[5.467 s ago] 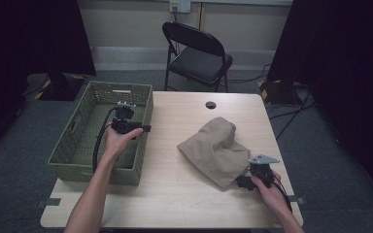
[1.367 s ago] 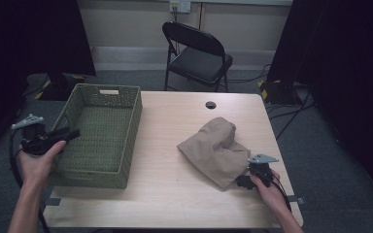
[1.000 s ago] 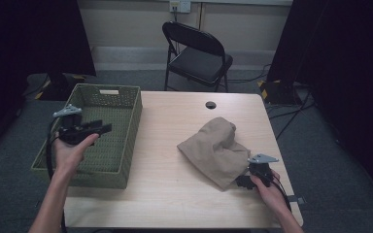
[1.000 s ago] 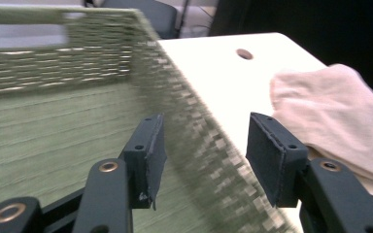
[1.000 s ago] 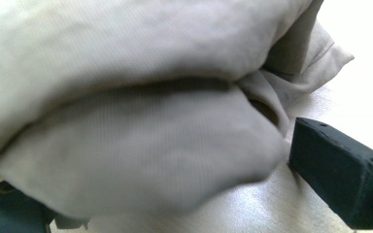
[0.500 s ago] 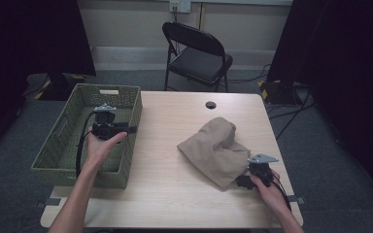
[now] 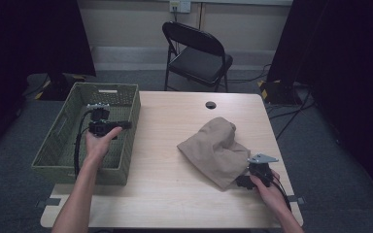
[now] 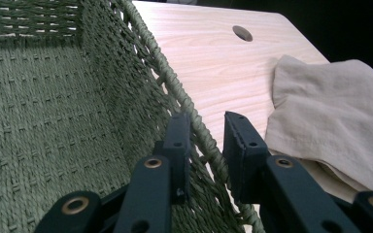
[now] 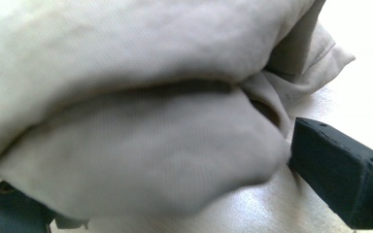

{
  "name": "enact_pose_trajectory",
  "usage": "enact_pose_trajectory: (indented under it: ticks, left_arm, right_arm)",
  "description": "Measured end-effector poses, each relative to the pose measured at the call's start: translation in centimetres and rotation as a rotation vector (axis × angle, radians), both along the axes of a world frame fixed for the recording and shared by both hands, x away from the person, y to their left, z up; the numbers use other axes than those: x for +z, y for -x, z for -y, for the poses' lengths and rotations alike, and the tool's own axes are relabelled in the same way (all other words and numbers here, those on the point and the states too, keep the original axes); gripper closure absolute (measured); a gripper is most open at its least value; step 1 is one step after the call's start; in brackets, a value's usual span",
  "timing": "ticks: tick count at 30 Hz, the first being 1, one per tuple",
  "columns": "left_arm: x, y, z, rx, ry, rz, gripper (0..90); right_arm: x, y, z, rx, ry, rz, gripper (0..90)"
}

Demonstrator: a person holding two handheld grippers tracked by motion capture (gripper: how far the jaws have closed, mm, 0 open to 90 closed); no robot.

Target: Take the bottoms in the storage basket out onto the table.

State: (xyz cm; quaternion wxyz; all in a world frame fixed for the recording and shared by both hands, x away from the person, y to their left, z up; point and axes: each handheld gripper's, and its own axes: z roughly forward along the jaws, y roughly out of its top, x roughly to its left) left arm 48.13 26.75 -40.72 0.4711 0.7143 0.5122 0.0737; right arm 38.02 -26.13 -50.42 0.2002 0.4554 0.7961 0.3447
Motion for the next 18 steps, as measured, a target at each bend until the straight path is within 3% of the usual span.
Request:
enact_pose_trajectory:
  ticks: [13, 18]
  left_arm:
    - [-0.3, -0.6, -1.0, 0.058, 0.043, -0.009, 74.2]
    - [-0.2, -0.6, -1.4, 0.069, 0.028, -0.005, 74.5]
  right_arm:
    - [0.0, 0.1, 0.0, 0.000, 0.000, -0.001, 10.5]
    - [0.0, 0.1, 0.0, 0.004, 0.001, 0.000, 10.5]
